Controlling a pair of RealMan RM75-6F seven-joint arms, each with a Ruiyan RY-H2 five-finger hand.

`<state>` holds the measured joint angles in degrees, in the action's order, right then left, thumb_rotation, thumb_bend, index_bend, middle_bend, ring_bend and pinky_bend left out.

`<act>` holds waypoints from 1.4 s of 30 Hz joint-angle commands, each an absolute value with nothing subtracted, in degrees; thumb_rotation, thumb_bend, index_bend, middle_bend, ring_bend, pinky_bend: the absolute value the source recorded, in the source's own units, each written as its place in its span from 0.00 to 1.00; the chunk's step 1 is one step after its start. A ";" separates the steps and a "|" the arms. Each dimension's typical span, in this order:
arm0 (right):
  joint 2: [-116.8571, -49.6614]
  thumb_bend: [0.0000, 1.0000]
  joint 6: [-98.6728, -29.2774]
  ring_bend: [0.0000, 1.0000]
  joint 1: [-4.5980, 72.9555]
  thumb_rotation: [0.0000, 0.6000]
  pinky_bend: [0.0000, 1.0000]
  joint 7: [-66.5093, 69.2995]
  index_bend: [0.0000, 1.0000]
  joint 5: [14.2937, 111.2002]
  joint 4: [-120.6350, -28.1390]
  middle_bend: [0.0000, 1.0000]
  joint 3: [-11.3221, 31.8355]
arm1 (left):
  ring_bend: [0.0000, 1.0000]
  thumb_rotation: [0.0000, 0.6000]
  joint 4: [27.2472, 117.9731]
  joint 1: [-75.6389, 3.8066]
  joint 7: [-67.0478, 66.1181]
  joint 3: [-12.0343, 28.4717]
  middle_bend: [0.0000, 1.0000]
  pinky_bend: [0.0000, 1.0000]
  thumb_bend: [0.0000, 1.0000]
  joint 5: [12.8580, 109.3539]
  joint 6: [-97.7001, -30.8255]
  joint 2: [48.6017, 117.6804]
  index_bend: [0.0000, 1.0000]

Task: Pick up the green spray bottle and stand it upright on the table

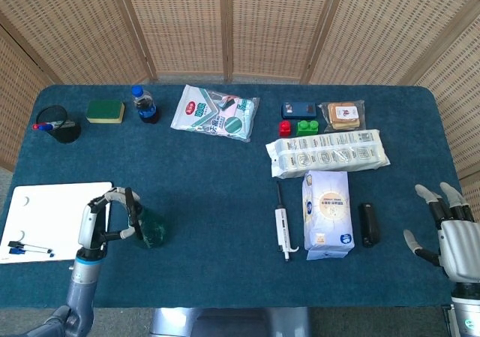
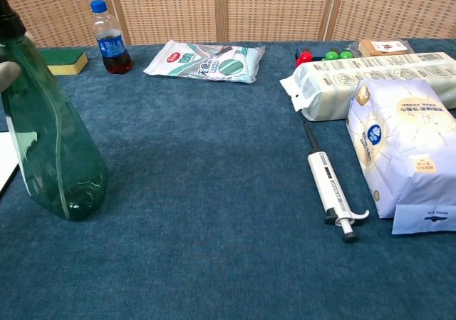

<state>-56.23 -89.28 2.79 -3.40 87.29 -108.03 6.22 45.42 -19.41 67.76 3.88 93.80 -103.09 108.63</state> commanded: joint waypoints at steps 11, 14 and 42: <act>-56.11 0.35 -89.44 0.06 2.75 1.00 0.14 -3.22 0.13 87.57 -108.21 0.26 6.06 | 0.42 1.00 46.68 -18.03 67.60 3.31 0.46 0.66 0.32 93.83 -103.82 107.71 0.48; -56.10 0.35 -89.43 0.06 2.76 1.00 0.13 -3.10 0.13 87.57 -108.12 0.26 6.05 | 0.41 1.00 46.92 -17.86 67.19 3.29 0.45 0.66 0.32 93.89 -103.97 107.66 0.47; -55.96 0.35 -89.57 0.06 2.82 1.00 0.14 -2.38 0.13 88.05 -108.08 0.26 5.91 | 0.35 0.80 48.97 -16.22 65.39 3.12 0.37 0.61 0.29 94.51 -105.62 105.61 0.38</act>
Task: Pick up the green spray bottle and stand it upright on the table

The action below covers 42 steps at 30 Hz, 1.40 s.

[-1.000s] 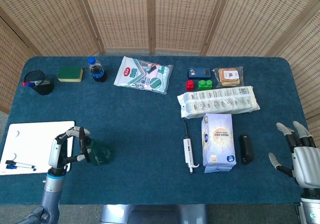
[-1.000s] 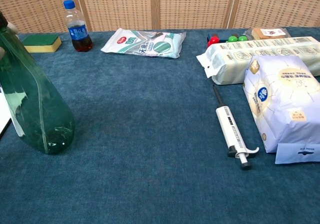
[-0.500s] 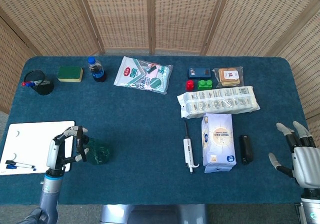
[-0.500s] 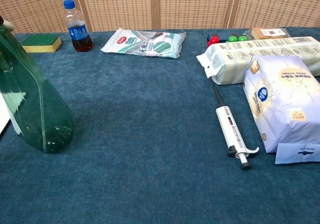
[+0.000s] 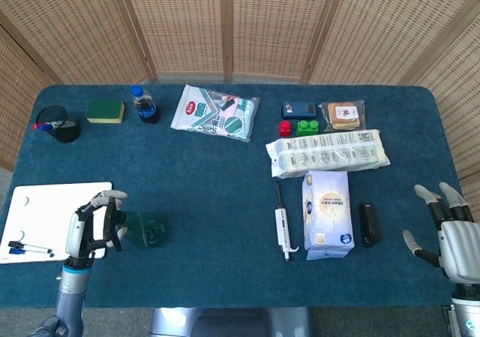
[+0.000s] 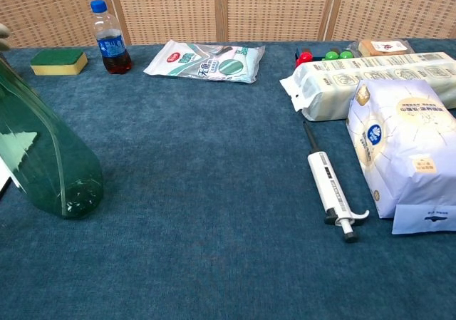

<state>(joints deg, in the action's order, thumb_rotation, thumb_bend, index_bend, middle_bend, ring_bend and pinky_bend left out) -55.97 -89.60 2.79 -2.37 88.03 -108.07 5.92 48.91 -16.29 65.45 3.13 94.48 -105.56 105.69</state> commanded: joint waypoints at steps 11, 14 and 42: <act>-55.98 0.35 -89.51 0.06 2.86 1.00 0.13 -2.47 0.13 88.16 -108.27 0.26 5.82 | 0.30 0.70 50.00 -15.71 65.18 3.08 0.34 0.58 0.28 94.30 -105.17 104.57 0.34; -56.00 0.35 -89.50 0.06 2.89 1.00 0.13 -2.50 0.13 88.21 -108.26 0.26 5.82 | 0.29 0.67 50.36 -15.41 64.95 2.98 0.33 0.57 0.28 94.42 -105.45 104.25 0.33; -55.42 0.35 -87.40 0.06 3.79 1.00 0.14 -2.96 0.13 87.17 -108.55 0.26 5.71 | 0.27 0.63 68.27 -10.19 53.45 -0.16 0.30 0.54 0.28 94.60 -103.79 86.31 0.31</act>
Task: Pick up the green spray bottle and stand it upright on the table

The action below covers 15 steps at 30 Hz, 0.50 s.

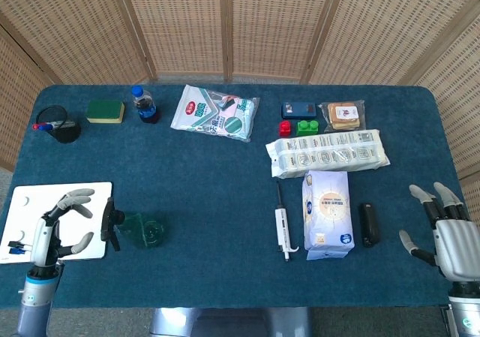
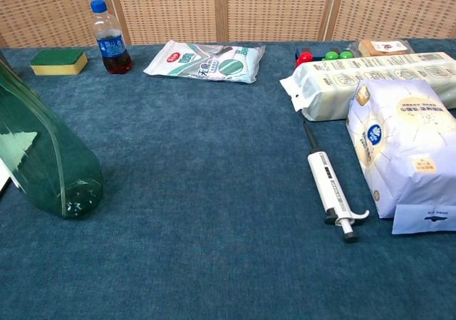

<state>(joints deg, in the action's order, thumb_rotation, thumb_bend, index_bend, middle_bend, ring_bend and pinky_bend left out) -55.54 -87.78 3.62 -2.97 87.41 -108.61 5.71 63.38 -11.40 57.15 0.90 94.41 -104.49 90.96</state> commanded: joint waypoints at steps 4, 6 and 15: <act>-55.14 0.35 -86.46 0.06 4.22 1.00 0.14 -3.04 0.13 86.81 -108.43 0.26 5.69 | 0.26 0.64 75.19 -9.11 49.01 -1.62 0.29 0.53 0.28 94.79 -102.40 79.78 0.31; -54.98 0.35 -85.96 0.06 4.49 1.00 0.13 -3.07 0.13 86.65 -108.41 0.26 5.71 | 0.26 0.63 78.39 -8.45 45.88 -2.53 0.29 0.53 0.28 94.93 -101.65 76.36 0.30; -54.21 0.35 -83.08 0.06 5.85 1.00 0.14 -3.76 0.14 86.14 -108.33 0.26 5.37 | 0.25 0.66 89.67 -6.51 30.87 -4.82 0.30 0.50 0.28 92.10 -96.22 62.96 0.31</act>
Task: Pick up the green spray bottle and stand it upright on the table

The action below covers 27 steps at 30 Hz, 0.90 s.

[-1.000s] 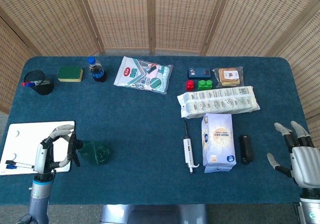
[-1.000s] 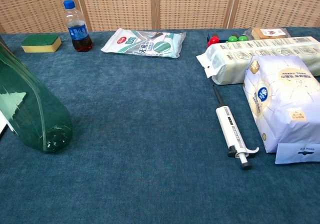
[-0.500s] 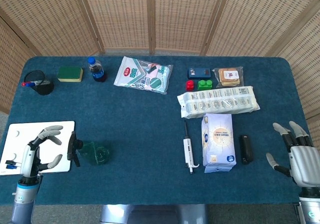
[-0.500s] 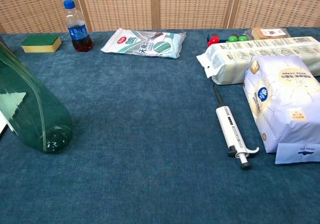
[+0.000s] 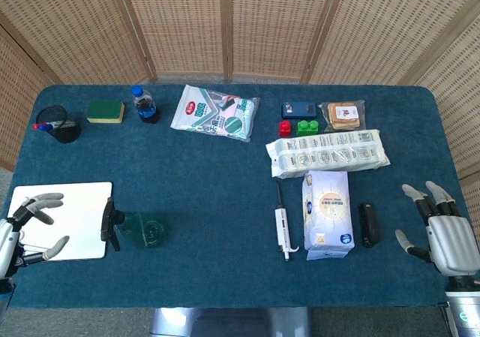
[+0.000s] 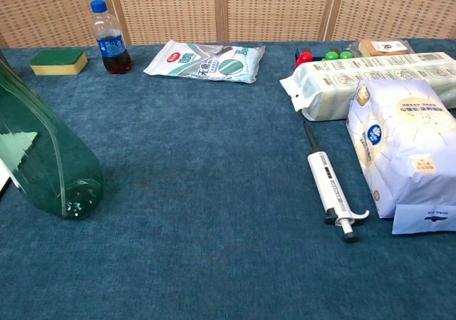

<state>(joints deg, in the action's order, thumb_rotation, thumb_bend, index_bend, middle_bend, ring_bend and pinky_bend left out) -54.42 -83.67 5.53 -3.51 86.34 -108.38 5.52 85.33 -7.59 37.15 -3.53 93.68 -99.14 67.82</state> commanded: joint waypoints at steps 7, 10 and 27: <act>-53.59 0.35 -82.42 0.05 6.02 1.00 0.13 -5.65 0.14 85.69 -107.83 0.26 4.97 | 0.23 0.71 96.87 -5.67 15.85 -6.68 0.29 0.47 0.28 89.79 -90.98 54.30 0.32; -53.48 0.35 -82.83 0.05 5.80 1.00 0.13 -7.26 0.14 85.53 -107.45 0.26 4.86 | 0.22 0.73 98.72 -4.92 10.28 -6.86 0.28 0.46 0.28 89.11 -90.47 52.85 0.32; -54.70 0.35 -84.54 0.05 5.12 1.00 0.12 -10.14 0.15 85.49 -105.65 0.26 4.69 | 0.22 0.81 99.96 -2.68 2.21 -3.75 0.29 0.45 0.28 87.17 -90.99 54.29 0.33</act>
